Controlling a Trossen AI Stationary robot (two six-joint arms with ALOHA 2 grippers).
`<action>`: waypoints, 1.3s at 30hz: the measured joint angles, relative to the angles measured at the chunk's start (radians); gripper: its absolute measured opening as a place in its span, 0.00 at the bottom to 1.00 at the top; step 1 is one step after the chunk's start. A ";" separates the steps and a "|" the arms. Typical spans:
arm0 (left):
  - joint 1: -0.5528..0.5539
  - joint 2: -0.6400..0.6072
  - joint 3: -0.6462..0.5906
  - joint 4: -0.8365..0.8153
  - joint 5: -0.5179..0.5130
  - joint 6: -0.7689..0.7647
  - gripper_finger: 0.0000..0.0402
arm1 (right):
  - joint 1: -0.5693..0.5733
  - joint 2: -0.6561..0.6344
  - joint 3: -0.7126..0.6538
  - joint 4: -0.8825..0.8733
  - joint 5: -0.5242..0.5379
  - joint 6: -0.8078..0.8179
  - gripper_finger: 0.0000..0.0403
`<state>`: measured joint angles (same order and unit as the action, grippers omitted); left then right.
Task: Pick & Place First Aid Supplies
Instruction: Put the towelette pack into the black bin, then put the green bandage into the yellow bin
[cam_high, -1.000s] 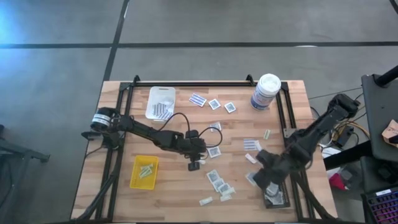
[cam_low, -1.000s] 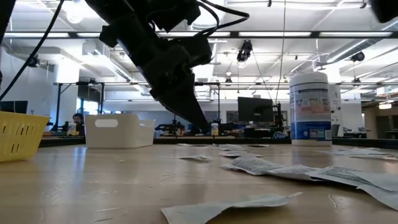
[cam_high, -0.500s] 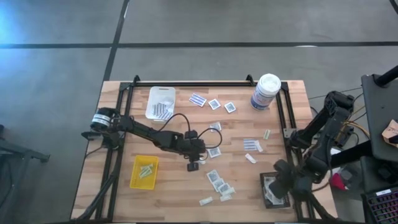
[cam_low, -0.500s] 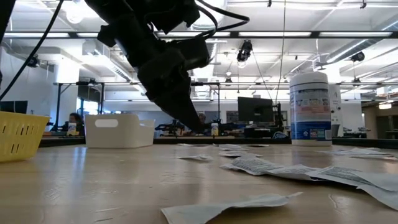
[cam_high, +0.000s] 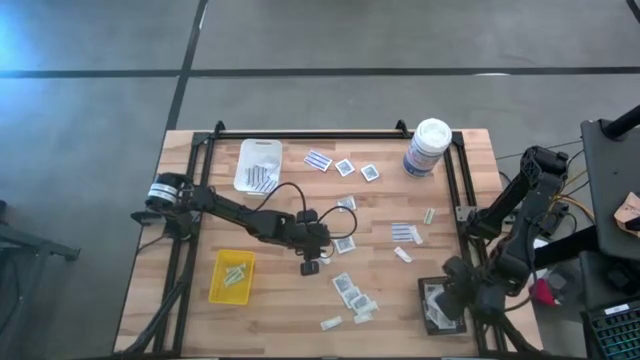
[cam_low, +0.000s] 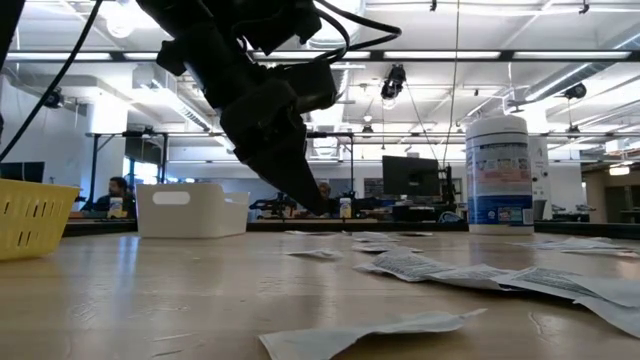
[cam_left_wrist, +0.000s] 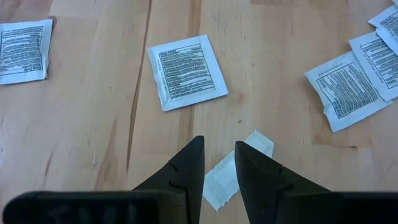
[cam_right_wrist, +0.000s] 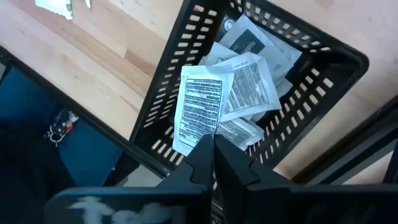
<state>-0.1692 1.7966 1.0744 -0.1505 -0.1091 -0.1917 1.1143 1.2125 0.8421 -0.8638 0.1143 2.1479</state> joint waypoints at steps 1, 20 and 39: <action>0.000 0.000 0.000 0.000 0.000 0.000 0.25 | -0.003 0.000 -0.002 0.000 0.000 0.001 0.02; 0.000 0.000 0.000 0.000 0.000 0.002 0.25 | -0.007 0.000 -0.047 0.009 0.017 0.068 0.29; -0.055 0.000 0.000 -0.020 0.014 0.039 0.25 | -0.204 0.008 0.003 0.185 0.543 -0.404 0.23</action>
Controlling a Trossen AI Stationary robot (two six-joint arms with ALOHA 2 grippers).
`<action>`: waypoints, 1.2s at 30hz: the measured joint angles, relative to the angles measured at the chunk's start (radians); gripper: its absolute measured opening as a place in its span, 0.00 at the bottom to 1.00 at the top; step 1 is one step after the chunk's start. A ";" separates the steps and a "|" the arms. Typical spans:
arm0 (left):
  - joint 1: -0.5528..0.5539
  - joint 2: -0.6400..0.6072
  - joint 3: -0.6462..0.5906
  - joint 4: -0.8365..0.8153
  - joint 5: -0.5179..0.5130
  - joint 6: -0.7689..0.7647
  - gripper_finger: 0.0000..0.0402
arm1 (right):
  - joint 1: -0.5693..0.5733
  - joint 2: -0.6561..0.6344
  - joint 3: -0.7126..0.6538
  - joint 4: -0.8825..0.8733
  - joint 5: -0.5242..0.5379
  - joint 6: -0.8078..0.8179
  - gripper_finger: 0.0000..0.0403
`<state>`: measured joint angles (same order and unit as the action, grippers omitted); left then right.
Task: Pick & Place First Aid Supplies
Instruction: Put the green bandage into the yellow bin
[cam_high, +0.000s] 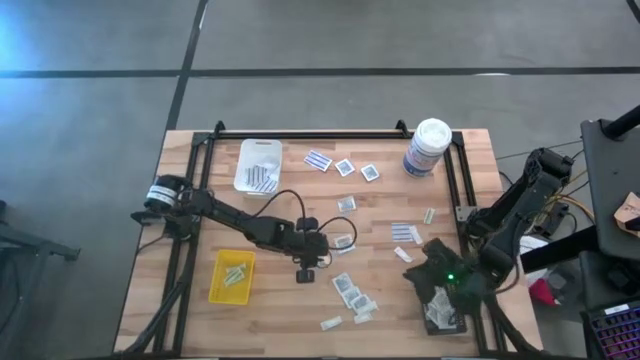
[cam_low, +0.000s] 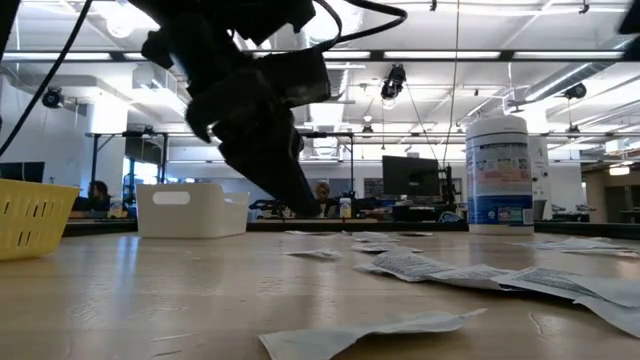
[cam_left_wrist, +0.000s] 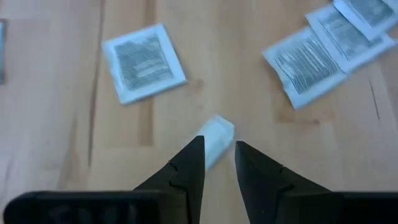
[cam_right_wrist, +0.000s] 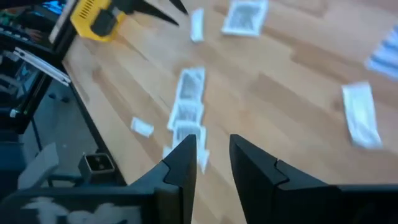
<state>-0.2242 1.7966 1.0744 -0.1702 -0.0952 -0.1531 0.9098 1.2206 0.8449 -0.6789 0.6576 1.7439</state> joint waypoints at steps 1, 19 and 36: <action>-0.003 0.000 0.000 -0.010 0.000 0.001 0.25 | -0.022 0.006 0.000 0.025 0.001 -0.052 0.23; -0.005 0.000 -0.090 0.048 -0.012 -0.002 0.25 | -0.347 0.240 0.000 0.237 -0.032 -0.426 0.21; -0.005 0.000 -0.165 0.172 -0.111 -0.024 0.25 | -0.615 0.488 0.000 0.761 -0.355 -0.723 0.21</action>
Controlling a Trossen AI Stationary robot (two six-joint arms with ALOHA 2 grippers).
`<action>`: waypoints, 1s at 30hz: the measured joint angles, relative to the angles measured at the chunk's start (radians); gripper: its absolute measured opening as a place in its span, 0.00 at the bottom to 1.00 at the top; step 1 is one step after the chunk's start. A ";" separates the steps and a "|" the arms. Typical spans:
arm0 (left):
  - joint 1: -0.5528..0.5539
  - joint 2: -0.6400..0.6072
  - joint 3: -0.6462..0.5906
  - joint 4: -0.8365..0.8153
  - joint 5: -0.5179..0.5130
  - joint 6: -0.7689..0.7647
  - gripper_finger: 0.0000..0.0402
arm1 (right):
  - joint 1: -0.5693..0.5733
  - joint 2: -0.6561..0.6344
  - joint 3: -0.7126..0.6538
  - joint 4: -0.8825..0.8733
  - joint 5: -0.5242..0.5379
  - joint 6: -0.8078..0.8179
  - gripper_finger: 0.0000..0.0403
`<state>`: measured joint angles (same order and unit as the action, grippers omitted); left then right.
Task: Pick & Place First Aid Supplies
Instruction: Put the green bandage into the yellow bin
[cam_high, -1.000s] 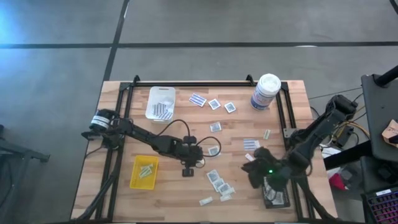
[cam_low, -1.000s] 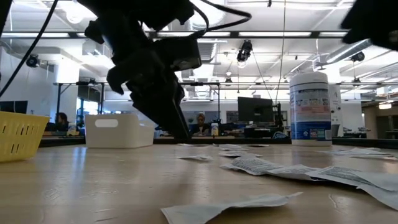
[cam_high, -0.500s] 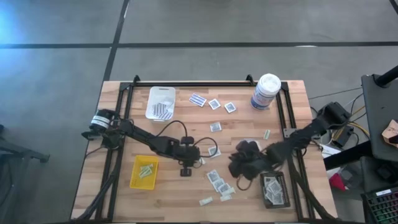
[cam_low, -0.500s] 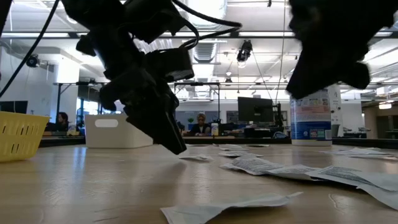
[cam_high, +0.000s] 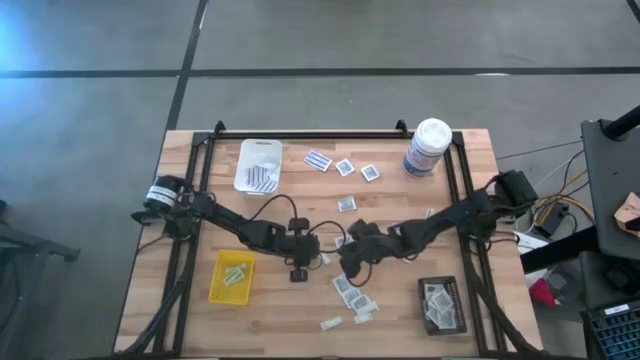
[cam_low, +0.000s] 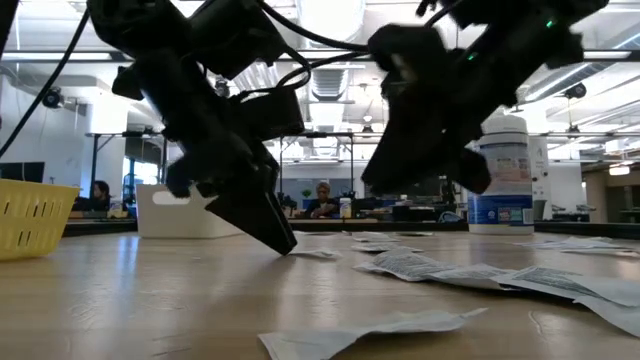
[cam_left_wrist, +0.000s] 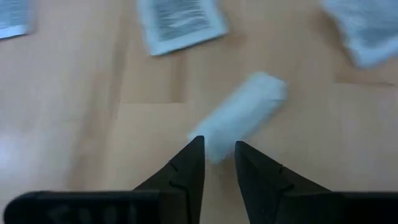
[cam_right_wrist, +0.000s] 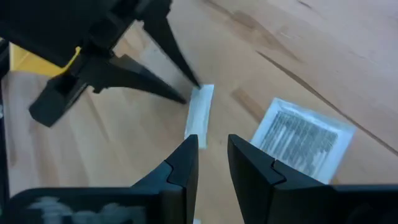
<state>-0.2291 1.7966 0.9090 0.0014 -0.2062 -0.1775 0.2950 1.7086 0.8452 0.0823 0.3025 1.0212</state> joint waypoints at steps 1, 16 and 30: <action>0.000 0.000 -0.002 -0.001 -0.023 -0.010 0.25 | -0.006 0.011 0.000 0.016 -0.001 0.003 0.21; 0.001 -0.005 -0.088 0.121 -0.043 -0.112 0.25 | -0.037 0.135 0.000 0.190 -0.060 0.056 0.27; -0.007 -0.035 -0.098 0.198 -0.073 -0.066 0.25 | -0.038 0.155 0.001 0.202 -0.056 0.052 0.30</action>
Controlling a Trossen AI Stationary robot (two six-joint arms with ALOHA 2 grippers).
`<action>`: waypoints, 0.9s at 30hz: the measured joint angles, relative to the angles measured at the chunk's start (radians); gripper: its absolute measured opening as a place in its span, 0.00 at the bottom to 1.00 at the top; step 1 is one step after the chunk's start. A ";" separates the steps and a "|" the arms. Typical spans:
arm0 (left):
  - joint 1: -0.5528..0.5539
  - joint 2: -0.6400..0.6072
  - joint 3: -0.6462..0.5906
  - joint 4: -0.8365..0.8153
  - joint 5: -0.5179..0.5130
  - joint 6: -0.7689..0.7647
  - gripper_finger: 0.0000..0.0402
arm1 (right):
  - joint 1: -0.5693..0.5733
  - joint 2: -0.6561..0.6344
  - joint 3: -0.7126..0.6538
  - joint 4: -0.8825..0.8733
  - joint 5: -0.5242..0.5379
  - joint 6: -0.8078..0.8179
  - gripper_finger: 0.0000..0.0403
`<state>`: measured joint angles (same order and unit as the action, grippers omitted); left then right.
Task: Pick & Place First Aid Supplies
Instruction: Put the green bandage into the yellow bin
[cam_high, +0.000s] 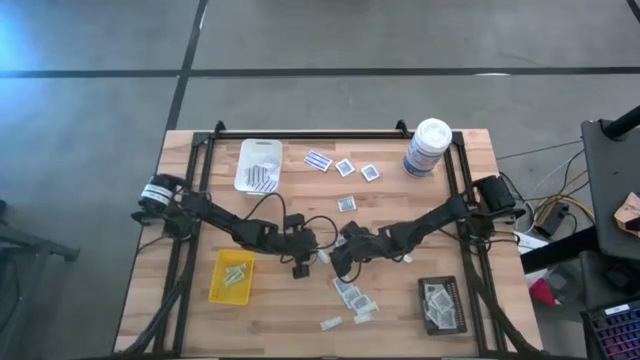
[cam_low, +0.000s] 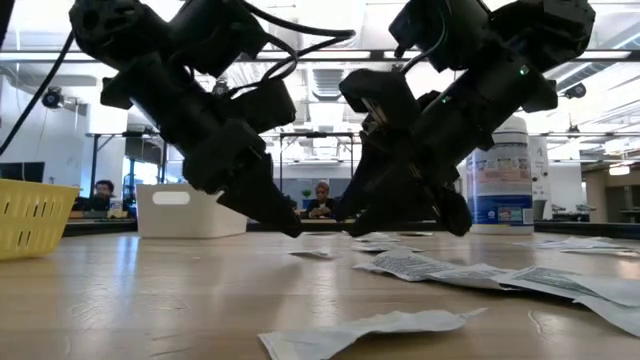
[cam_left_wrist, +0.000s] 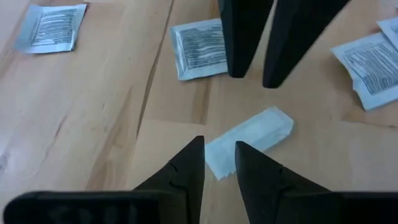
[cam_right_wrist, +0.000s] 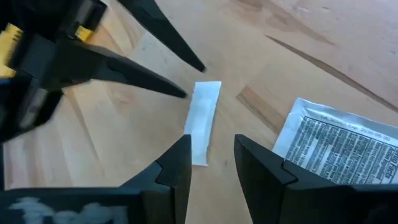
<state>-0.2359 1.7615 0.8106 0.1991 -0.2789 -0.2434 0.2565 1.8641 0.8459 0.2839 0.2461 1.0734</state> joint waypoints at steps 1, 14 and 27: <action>0.000 0.004 0.000 0.003 -0.001 -0.006 0.25 | 0.000 0.000 0.000 0.006 0.005 0.000 0.29; 0.000 0.034 -0.040 0.022 -0.049 -0.133 0.25 | 0.000 0.002 0.003 0.045 0.008 0.058 0.29; 0.000 0.032 -0.077 0.031 -0.039 -0.397 0.25 | -0.016 -0.001 0.045 -0.018 -0.052 -0.020 0.27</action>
<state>-0.2359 1.7931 0.7334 0.2298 -0.3180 -0.6400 0.2409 1.8631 0.8914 0.2656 0.1938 1.0531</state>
